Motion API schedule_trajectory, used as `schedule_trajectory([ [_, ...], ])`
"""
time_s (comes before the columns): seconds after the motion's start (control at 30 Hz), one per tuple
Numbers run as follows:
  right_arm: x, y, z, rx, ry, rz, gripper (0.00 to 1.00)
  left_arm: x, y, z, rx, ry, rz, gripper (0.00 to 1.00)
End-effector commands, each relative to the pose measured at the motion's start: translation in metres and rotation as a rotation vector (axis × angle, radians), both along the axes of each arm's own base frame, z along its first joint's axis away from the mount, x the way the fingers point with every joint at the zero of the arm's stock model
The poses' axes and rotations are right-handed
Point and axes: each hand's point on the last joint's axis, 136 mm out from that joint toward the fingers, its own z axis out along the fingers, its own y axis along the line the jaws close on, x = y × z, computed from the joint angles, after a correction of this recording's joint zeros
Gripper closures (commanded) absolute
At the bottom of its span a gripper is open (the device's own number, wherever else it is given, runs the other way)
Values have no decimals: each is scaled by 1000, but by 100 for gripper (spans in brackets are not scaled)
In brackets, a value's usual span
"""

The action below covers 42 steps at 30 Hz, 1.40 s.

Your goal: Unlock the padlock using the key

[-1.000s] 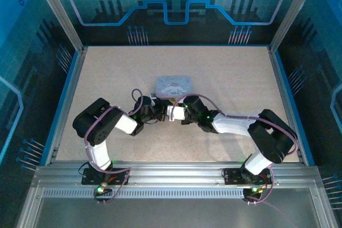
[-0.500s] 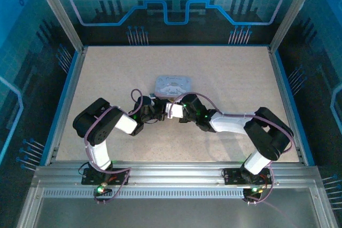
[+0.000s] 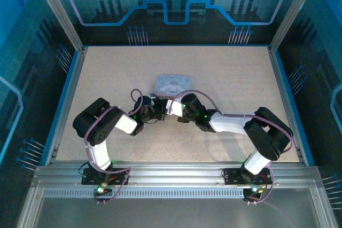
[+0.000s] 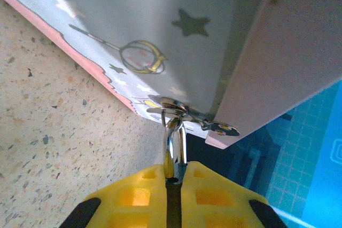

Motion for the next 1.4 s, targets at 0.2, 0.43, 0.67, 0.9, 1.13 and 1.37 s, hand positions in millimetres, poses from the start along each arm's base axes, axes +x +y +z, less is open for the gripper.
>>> schedule_trajectory([
  [0.2,10,-2,4,144,76,-200,100,-10,0,4,50,-50,-43,73],
  [0.43,2,-2,-5,257,188,-277,100,-23,20,11,179,-38,-48,57],
  [0.67,-9,-8,-14,394,309,-348,100,-31,62,37,418,-85,-40,46],
  [0.9,-23,-12,-18,575,510,-429,100,-20,101,66,600,-133,-21,26],
  [1.13,-34,-22,-24,679,695,-475,100,16,122,72,656,-162,-68,19],
  [1.37,-37,-32,-30,758,833,-539,100,58,103,62,740,-184,-285,12],
])
